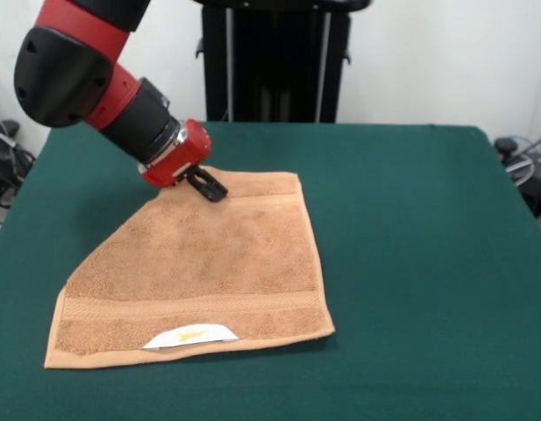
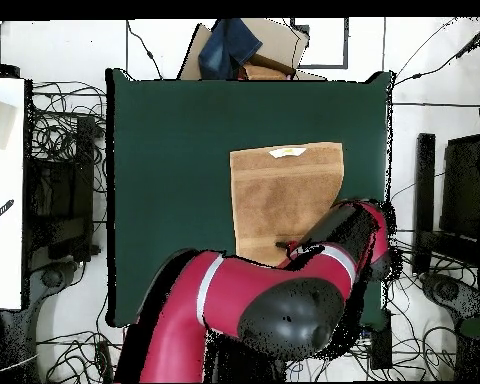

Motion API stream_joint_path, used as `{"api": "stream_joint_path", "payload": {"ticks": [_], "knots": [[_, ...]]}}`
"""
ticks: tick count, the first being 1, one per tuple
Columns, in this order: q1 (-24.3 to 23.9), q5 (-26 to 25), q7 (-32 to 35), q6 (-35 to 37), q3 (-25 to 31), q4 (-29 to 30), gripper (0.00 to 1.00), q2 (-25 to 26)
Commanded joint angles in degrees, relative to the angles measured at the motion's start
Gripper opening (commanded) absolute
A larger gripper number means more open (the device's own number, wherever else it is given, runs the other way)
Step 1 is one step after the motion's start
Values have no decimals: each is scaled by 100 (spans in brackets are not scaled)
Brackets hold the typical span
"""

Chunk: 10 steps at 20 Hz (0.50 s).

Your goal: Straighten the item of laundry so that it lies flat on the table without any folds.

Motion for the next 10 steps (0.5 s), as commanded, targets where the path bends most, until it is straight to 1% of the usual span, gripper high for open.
{"api": "stream_joint_path", "payload": {"ticks": [1,6,10], "knots": [[271,152,104,-9,1371,34,0,948],[400,294,-55,119,1350,310,0,848],[614,313,-283,434,1165,525,0,793]]}}
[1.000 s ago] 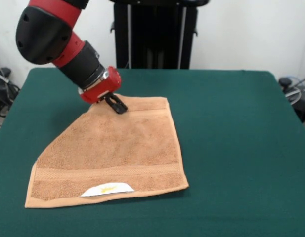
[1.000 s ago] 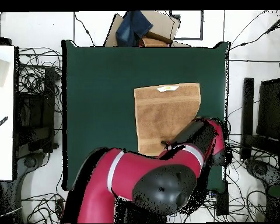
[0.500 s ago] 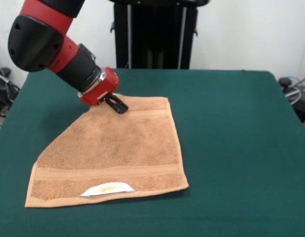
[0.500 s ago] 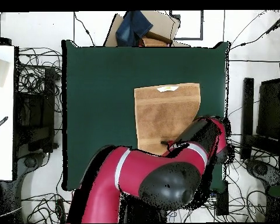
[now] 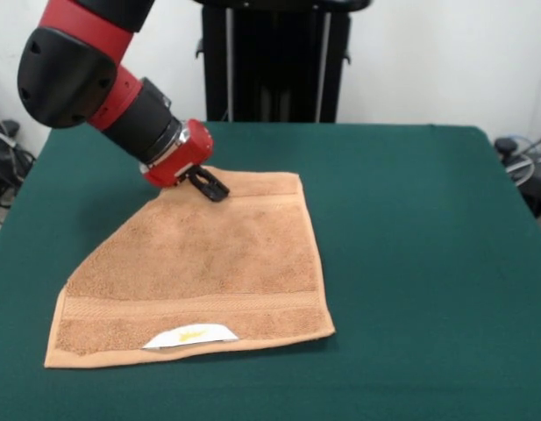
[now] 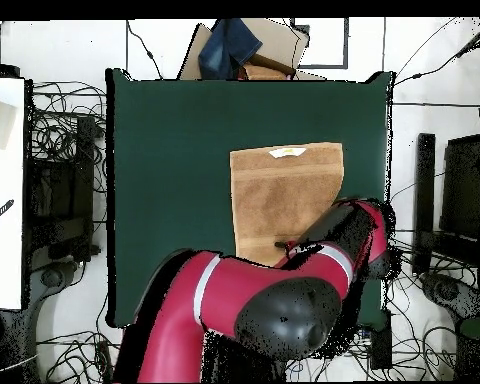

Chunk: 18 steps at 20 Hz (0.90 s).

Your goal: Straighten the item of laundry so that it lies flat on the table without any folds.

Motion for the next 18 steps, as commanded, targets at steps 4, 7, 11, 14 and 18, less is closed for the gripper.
{"api": "stream_joint_path", "payload": {"ticks": [4,7,11,14,18], "knots": [[681,466,-434,692,1120,675,0,775],[622,572,-337,508,1249,771,0,768],[493,639,-143,10,1524,828,0,783],[480,641,-62,-109,1572,829,0,785],[525,599,56,-101,1519,798,0,782]]}}
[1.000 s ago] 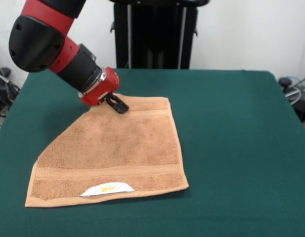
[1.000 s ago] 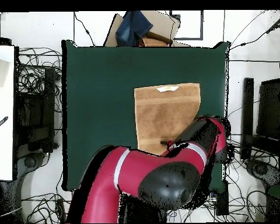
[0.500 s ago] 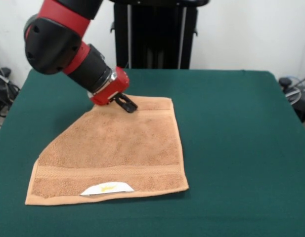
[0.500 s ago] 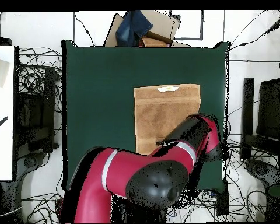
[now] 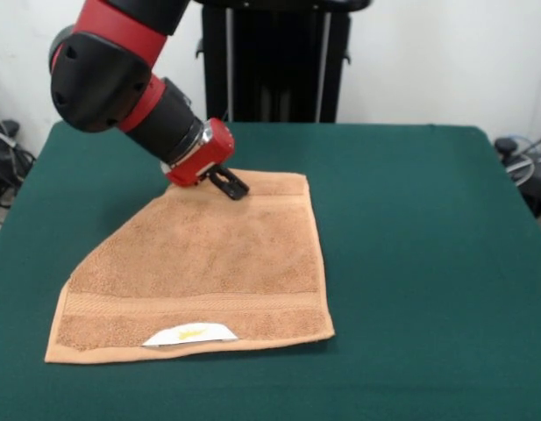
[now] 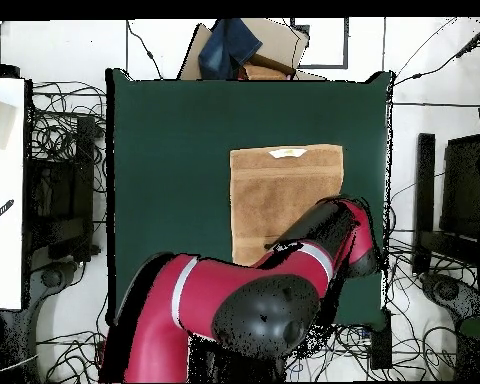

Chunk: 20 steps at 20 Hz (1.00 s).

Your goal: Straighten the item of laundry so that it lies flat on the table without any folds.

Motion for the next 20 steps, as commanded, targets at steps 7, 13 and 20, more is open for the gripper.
{"api": "stream_joint_path", "payload": {"ticks": [7,13,20], "knots": [[250,258,440,-340,1500,444,0,834],[310,334,394,-279,1503,498,0,837],[353,499,282,-167,1555,599,0,804]]}}
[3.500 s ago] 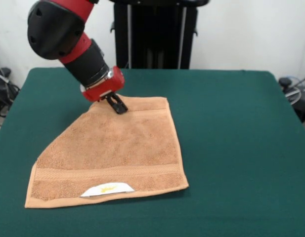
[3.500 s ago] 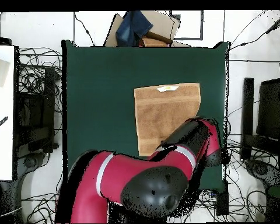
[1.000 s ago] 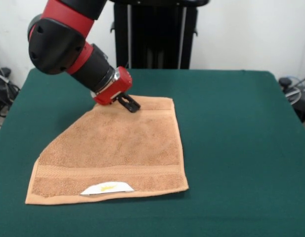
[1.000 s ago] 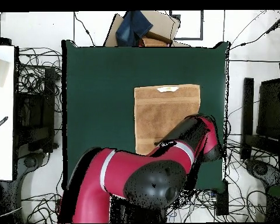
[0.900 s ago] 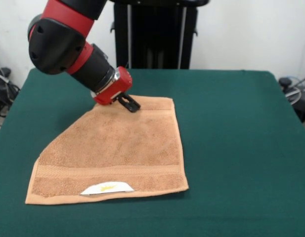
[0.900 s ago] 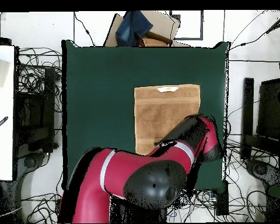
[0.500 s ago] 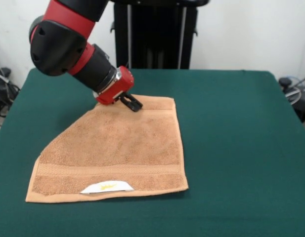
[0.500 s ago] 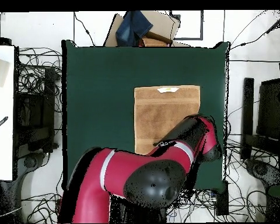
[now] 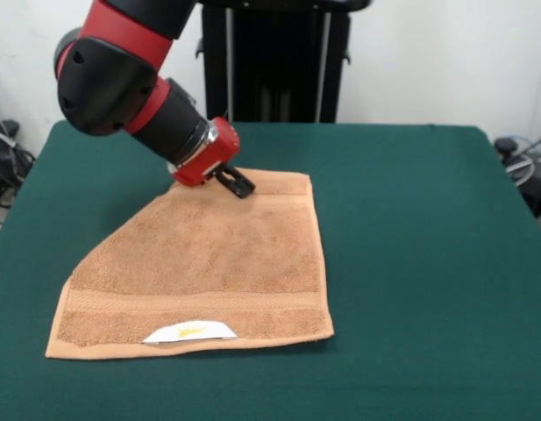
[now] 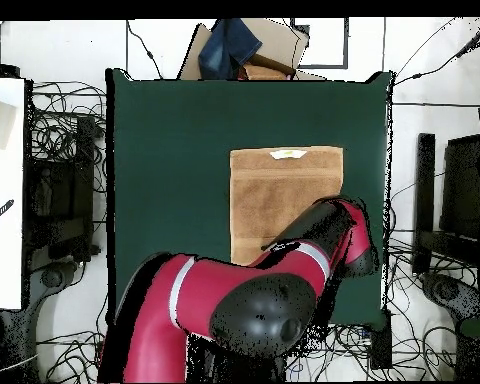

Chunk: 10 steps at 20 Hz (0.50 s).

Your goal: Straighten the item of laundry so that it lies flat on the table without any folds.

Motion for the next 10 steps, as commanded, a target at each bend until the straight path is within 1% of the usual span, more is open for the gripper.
{"api": "stream_joint_path", "payload": {"ticks": [1,5,7,10], "knots": [[314,505,274,-48,1532,610,0,762],[398,378,364,-18,1389,617,0,727],[357,273,399,-207,1411,576,0,739],[352,342,394,-234,1434,645,0,687]]}}
